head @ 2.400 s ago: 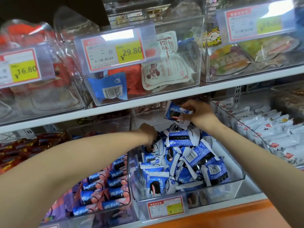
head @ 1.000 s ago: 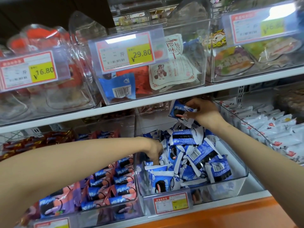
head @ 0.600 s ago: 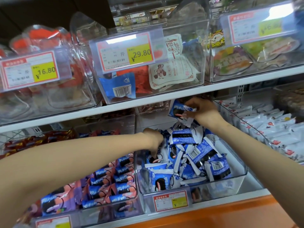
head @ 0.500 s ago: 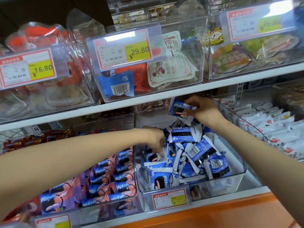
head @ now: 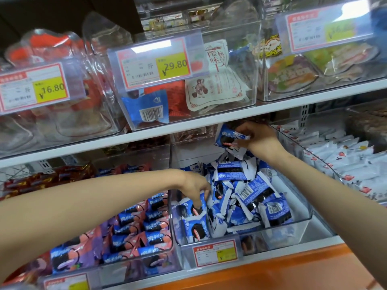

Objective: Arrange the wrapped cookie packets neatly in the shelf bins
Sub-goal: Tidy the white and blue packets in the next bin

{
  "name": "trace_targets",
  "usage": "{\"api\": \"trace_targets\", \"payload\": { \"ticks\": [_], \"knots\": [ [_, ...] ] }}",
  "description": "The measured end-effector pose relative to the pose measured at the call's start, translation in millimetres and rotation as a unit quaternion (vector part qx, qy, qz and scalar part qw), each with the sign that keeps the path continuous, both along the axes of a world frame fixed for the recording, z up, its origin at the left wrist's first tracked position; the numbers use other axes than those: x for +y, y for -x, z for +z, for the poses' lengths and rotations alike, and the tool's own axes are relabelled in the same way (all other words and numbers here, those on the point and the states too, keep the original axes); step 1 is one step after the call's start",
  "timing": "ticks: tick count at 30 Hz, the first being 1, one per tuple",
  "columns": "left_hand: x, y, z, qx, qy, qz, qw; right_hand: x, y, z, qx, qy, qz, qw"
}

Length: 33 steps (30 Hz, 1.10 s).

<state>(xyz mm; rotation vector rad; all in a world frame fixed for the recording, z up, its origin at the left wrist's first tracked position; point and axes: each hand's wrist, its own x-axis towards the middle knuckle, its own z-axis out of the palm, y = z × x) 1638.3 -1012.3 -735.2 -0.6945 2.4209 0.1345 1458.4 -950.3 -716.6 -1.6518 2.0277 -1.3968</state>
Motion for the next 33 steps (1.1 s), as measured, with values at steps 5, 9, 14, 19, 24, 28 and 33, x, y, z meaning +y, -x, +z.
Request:
{"api": "trace_targets", "payload": {
  "ticks": [5, 9, 14, 19, 24, 28, 33],
  "knots": [
    [-8.7, 2.3, 2.9, 0.052, 0.040, 0.043, 0.997, -0.4, 2.7, -0.5, -0.006, 0.009, 0.005, 1.000],
    [1.4, 7.4, -1.6, -0.010, 0.092, -0.008, 0.996, -0.2, 1.5, -1.4, 0.007, 0.007, 0.003, 1.000],
    [11.7, 5.3, -9.5, -0.057, 0.186, -0.055, 0.979, -0.5, -1.2, 1.2, -0.003, 0.003, 0.004, 1.000],
    [6.2, 4.0, 6.5, -0.083, 0.059, 0.037, 0.994, 4.5, -1.4, 3.2, -0.011, 0.015, 0.006, 1.000],
    [24.9, -4.8, -8.2, -0.149, -0.018, 0.029, 0.988, 7.6, -1.9, 3.0, -0.035, 0.024, 0.006, 0.999],
    [30.8, -3.1, -5.9, -0.063, 0.032, 0.025, 0.997, 7.6, -2.6, 3.4, -0.035, 0.023, 0.009, 0.999],
    [12.7, -6.9, 6.4, 0.018, 0.000, 0.111, 0.994, 8.5, 0.6, 3.7, -0.028, 0.027, 0.006, 0.999]
  ]
}}
